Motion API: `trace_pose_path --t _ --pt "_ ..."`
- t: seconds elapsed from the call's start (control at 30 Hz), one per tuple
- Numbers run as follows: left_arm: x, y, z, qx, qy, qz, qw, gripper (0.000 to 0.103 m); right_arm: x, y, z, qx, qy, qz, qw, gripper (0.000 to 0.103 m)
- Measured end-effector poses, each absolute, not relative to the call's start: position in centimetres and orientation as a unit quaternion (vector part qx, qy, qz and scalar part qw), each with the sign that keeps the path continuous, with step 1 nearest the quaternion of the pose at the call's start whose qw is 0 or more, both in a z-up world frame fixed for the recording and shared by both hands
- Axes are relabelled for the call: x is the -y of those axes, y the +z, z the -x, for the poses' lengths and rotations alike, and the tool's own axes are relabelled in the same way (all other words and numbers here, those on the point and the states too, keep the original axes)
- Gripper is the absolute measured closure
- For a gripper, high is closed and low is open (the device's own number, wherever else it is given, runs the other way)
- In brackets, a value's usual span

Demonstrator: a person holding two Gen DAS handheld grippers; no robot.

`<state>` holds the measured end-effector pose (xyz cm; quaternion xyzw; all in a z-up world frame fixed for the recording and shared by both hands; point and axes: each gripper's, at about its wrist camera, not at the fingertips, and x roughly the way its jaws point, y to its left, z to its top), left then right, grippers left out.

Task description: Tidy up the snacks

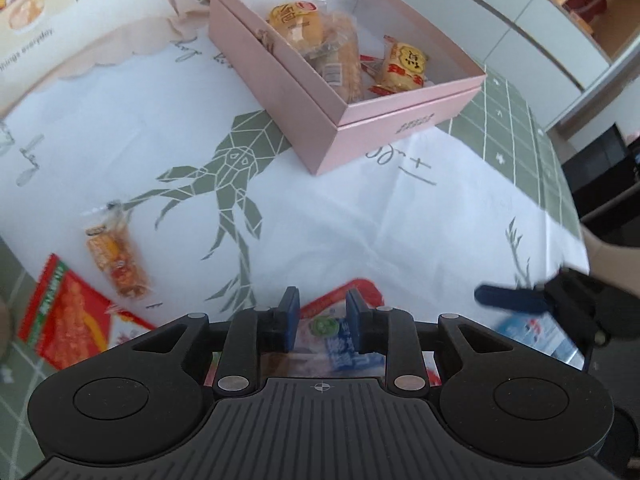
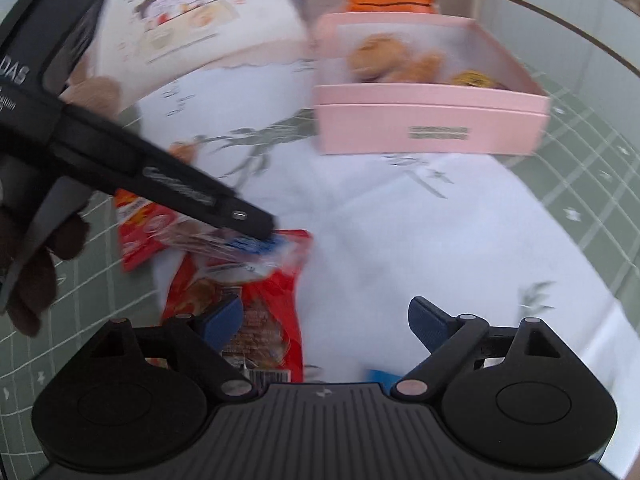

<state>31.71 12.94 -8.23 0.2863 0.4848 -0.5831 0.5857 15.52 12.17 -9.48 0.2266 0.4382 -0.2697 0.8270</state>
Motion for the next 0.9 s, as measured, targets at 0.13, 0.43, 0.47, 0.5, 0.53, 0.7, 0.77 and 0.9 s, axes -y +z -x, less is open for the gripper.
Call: trace_pose_path --t 0.13,0.43,0.47,0.5,0.53,0.7,0.77,0.9 --pt "-13.8 -7.1 -31.9 -0.475 -0.592 -0.299 0.578 0.074 -11.3 -9.5 -15.6 -0.456 -0.288 -0.192 0.82 0.012" --pt "-15.8 -6.6 -33.5 -0.474 -0.56 -0.297 0.612 0.072 -13.0 -8.3 -14.0 -0.451 -0.229 -0.253 0.825 0.015" --pt "-16.1 -6.4 -33.6 -0.478 -0.554 -0.295 0.615 0.072 -13.3 -8.5 -14.1 -0.452 -0.227 -0.258 0.824 0.015" --pt "-16.3 -6.3 -33.7 -0.482 -0.546 -0.297 0.618 0.072 -13.6 -8.9 -14.1 -0.455 -0.225 -0.263 0.82 0.015" --pt "-16.6 -6.2 -33.8 -0.484 -0.538 -0.301 0.621 0.072 -13.8 -9.3 -14.2 -0.46 -0.225 -0.265 0.817 0.015" --pt "-17.5 -6.5 -33.8 -0.483 -0.502 -0.313 0.646 0.072 -14.8 -9.8 -14.9 -0.466 -0.245 -0.253 0.812 0.013" --pt "-17.9 -6.5 -34.0 -0.491 -0.497 -0.304 0.648 0.072 -14.9 -9.0 -14.9 -0.452 -0.25 -0.248 0.82 0.013" --pt "-18.1 -6.6 -34.0 -0.495 -0.495 -0.296 0.65 0.072 -14.8 -8.5 -16.3 -0.447 -0.247 -0.235 0.827 0.013"
